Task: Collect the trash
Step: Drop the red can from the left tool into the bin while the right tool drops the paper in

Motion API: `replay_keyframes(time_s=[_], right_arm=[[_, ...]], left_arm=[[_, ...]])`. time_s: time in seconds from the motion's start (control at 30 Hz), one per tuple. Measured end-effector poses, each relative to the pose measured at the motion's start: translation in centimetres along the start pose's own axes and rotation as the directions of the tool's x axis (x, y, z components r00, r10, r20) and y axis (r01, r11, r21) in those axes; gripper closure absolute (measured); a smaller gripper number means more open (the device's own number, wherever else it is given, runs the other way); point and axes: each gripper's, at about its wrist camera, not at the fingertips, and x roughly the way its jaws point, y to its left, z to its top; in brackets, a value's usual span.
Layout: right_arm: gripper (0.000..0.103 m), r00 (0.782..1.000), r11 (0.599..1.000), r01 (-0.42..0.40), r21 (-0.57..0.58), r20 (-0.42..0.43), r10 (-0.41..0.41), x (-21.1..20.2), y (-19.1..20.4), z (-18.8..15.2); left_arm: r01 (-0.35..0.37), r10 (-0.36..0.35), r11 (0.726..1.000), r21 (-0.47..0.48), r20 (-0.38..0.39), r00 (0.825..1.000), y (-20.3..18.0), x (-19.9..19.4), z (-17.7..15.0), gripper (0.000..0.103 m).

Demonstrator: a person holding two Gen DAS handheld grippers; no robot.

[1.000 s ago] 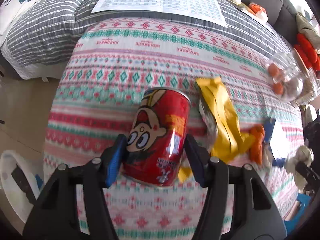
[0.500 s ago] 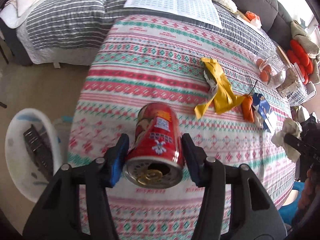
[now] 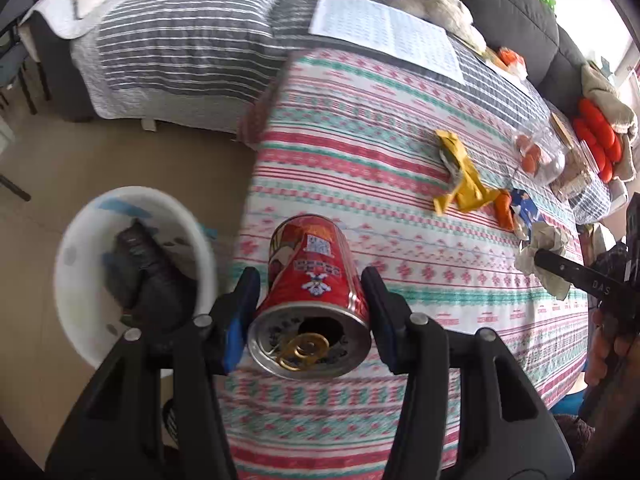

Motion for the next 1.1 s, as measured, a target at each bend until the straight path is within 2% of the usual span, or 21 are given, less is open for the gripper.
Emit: replay_keyframes(time_s=[0.13,0.27,0.4,0.6,0.73,0.9,1.03,1.07,1.1], right_arm=[[0.068,1.0,0.999,-0.02,-0.031,-0.014,0.019,1.0,2.7,0.1],[0.068,0.996,0.996,-0.082,-0.042,-0.039,0.08,2.0,5.5,0.2],[0.068,0.993,0.991,-0.108,-0.074,-0.048,0.105,2.9,8.7,0.1],[0.068,0.988,0.983,-0.141,-0.116,-0.074,0.133,4.3,12.9,-0.5],[0.068,0.986,0.978,-0.155,-0.139,-0.091,0.143,5.1,15.0,-1.0],[0.068,0.984,0.972,-0.162,-0.17,-0.105,0.145,6.0,17.5,-1.7],[0.068,0.983,0.964,-0.169,-0.204,-0.108,0.149,6.6,19.7,-2.2],[0.068,0.983,0.962,-0.169,-0.212,-0.107,0.149,6.7,20.2,-2.3],[0.068,0.983,0.96,-0.169,-0.222,-0.105,0.149,6.7,20.7,-2.5]], left_arm=[[-0.036,0.037,0.999,-0.037,0.021,0.999,3.3,-1.1,-0.5,0.049],[-0.071,0.074,0.992,-0.104,0.023,0.997,7.2,-1.9,-0.9,0.049],[-0.11,0.115,0.975,-0.191,0.015,0.993,11.3,-2.0,-1.3,0.049],[-0.17,0.168,0.949,-0.265,-0.031,0.985,15.1,-1.1,-1.8,0.049],[-0.206,0.198,0.934,-0.292,-0.056,0.979,16.8,-0.1,-2.1,0.049],[-0.214,0.213,0.928,-0.306,-0.04,0.976,18.3,0.3,-2.3,0.049],[-0.166,0.166,0.94,-0.299,-0.023,0.986,18.8,0.9,-2.2,0.049],[-0.167,0.167,0.943,-0.288,-0.024,0.986,18.7,0.9,-2.1,0.047],[-0.17,0.171,0.945,-0.28,-0.022,0.985,18.6,0.7,-2.1,0.041]])
